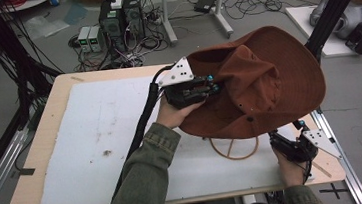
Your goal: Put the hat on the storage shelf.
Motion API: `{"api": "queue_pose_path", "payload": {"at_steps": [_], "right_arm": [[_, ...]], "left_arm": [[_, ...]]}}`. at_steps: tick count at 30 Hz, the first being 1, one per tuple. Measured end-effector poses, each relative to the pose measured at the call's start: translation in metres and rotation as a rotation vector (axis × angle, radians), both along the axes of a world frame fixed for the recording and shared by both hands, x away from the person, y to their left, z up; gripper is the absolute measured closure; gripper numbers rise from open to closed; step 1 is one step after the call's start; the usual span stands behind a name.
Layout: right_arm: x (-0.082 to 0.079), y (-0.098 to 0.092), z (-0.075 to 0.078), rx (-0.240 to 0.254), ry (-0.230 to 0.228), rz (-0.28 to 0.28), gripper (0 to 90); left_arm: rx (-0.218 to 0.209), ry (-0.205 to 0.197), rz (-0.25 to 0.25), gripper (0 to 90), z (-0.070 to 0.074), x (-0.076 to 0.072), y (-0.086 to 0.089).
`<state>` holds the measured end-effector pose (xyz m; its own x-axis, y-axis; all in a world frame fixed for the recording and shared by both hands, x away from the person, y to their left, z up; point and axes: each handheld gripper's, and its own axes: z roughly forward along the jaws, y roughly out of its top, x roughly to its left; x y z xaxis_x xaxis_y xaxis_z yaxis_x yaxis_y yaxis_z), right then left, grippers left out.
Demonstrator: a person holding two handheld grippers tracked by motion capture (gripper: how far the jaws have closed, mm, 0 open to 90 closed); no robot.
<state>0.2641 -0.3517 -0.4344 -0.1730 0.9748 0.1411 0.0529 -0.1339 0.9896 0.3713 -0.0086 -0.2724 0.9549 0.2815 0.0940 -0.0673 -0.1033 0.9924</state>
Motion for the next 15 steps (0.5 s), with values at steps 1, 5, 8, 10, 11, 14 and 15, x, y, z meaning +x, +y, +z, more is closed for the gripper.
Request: {"api": "queue_pose_path", "payload": {"at_steps": [1,5,8,10,11,14,15], "right_arm": [[0.000,0.000,0.000,-0.003,0.000,0.002,12.6],[0.001,0.000,0.000,-0.006,-0.002,0.003,12.5],[0.001,0.001,0.000,-0.009,-0.002,0.006,12.5],[0.001,0.001,0.000,-0.004,0.002,0.007,12.6],[0.001,0.001,0.000,-0.004,0.002,0.007,12.5],[0.002,0.001,0.000,-0.008,0.000,0.010,12.5],[0.002,0.002,0.000,-0.005,0.004,0.012,12.6]], "left_arm": [[0.005,0.002,0.000,84.5,0.000,0.000,0.000],[0.024,0.003,-0.006,84.4,0.001,0.000,-0.003],[0.041,0.000,-0.008,84.3,0.002,-0.001,-0.006],[0.057,0.000,-0.011,84.1,0.002,-0.001,-0.008],[0.068,0.003,-0.015,84.0,0.003,-0.001,-0.009],[0.103,0.007,-0.034,83.9,0.003,-0.001,-0.013],[0.116,0.006,-0.037,83.8,0.002,-0.001,-0.015]]}}
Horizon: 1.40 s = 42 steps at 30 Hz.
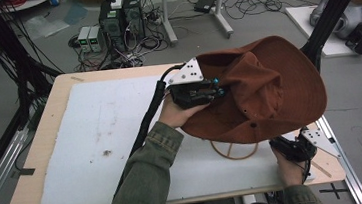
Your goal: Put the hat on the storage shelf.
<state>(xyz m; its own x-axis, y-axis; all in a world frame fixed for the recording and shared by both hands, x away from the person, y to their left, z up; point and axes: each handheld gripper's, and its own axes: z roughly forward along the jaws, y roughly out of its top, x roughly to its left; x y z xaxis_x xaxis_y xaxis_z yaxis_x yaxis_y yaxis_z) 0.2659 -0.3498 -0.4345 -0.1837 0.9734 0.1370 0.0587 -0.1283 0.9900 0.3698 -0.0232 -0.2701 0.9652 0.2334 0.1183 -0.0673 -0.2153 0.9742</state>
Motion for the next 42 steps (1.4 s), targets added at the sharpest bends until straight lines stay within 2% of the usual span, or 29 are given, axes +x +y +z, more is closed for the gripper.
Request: {"api": "queue_pose_path", "payload": {"at_steps": [3,17,19,21,22,25,28,29,32,36,39,42], "right_arm": [[0.001,0.000,0.000,-0.004,-0.006,-0.002,12.5],[0.000,0.000,0.000,-0.005,-0.002,-0.003,12.5],[0.000,0.000,0.000,-0.005,-0.003,-0.003,12.5],[0.000,0.000,0.000,-0.004,0.000,-0.005,12.5],[0.000,0.000,0.000,-0.006,-0.003,-0.003,12.5],[0.000,0.000,0.000,-0.014,-0.005,-0.002,12.6],[-0.001,0.000,0.000,-0.012,0.001,-0.004,12.5],[-0.001,0.000,0.000,-0.012,0.001,-0.004,12.5],[-0.001,0.001,-0.001,-0.012,0.003,-0.004,12.5],[-0.001,0.001,-0.001,-0.011,0.006,-0.004,12.5],[-0.001,0.001,-0.001,-0.011,0.006,-0.003,12.5],[-0.001,0.002,-0.001,-0.014,0.007,-0.001,12.5]], "left_arm": [[0.022,-0.007,-0.006,83.8,-0.001,-0.001,-0.003],[0.023,-0.006,-0.002,83.3,0.000,0.000,-0.003],[0.017,0.003,-0.007,82.7,-0.001,0.000,-0.003],[0.020,0.001,-0.007,79.3,-0.003,-0.001,-0.002],[0.014,0.008,-0.007,72.1,-0.003,-0.001,-0.002],[0.000,0.019,0.009,67.3,-0.004,-0.001,-0.001],[-0.028,0.026,0.037,50.3,-0.004,-0.001,0.001],[-0.031,0.020,0.043,50.3,-0.003,-0.001,0.002],[-0.050,0.011,0.057,40.6,-0.002,-0.001,0.006],[-0.122,-0.018,0.081,31.2,-0.003,-0.004,0.014],[-0.129,-0.017,0.106,24.6,-0.002,-0.004,0.017],[-0.128,-0.019,0.116,24.7,-0.001,-0.004,0.020]]}}
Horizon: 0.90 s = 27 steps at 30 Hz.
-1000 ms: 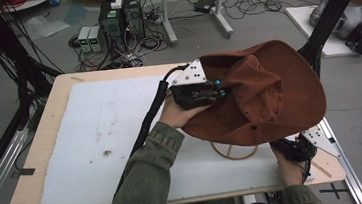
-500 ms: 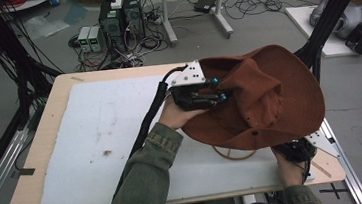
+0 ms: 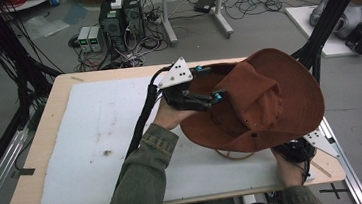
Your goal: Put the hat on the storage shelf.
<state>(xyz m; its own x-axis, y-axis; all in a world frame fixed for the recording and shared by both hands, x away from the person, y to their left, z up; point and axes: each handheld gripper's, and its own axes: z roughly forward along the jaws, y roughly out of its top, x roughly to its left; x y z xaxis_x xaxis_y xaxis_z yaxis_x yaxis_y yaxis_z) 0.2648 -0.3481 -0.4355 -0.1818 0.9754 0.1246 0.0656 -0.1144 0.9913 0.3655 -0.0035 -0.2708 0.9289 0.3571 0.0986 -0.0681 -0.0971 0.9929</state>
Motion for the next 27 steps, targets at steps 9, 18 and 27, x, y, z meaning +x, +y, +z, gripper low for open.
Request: {"api": "queue_pose_path", "payload": {"at_steps": [9,18,27], "right_arm": [[0.001,0.002,0.000,0.000,-0.003,0.003,12.5],[0.002,0.002,0.000,-0.008,-0.001,0.004,12.5],[-0.001,0.001,0.000,-0.006,-0.001,-0.016,12.5]], "left_arm": [[-0.006,0.006,0.018,24.6,-0.003,-0.001,0.006],[-0.025,0.001,0.081,21.4,-0.002,-0.004,0.032],[-0.044,-0.030,0.228,20.2,-0.004,-0.022,0.086]]}}
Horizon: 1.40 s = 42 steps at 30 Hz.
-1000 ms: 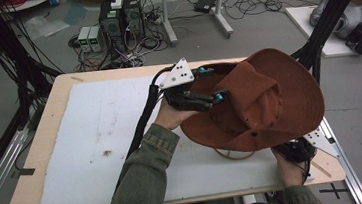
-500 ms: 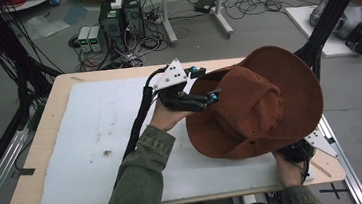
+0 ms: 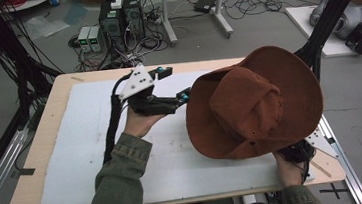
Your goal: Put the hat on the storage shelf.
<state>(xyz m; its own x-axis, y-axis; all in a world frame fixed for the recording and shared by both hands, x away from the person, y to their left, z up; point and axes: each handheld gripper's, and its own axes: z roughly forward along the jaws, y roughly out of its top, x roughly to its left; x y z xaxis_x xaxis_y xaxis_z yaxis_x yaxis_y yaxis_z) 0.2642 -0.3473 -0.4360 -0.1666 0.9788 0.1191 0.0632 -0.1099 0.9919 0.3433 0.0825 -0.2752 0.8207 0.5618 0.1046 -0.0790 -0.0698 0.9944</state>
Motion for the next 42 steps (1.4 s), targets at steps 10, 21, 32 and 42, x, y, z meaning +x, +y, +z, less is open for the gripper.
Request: {"api": "queue_pose_path", "payload": {"at_steps": [10,21,32,42], "right_arm": [[-0.006,-0.002,0.001,0.006,-0.006,-0.028,12.5],[-0.013,-0.006,0.001,0.005,-0.018,-0.052,12.5],[-0.014,-0.008,0.000,0.006,-0.013,-0.064,12.5],[-0.012,-0.006,0.000,-0.002,-0.012,-0.054,12.5]], "left_arm": [[-0.020,-0.006,0.232,18.9,-0.029,-0.033,0.080],[0.018,0.024,0.467,17.9,-0.067,-0.062,0.139],[-0.064,0.067,0.694,17.9,-0.105,-0.091,0.181],[-0.111,0.077,0.870,17.8,-0.128,-0.116,0.205]]}}
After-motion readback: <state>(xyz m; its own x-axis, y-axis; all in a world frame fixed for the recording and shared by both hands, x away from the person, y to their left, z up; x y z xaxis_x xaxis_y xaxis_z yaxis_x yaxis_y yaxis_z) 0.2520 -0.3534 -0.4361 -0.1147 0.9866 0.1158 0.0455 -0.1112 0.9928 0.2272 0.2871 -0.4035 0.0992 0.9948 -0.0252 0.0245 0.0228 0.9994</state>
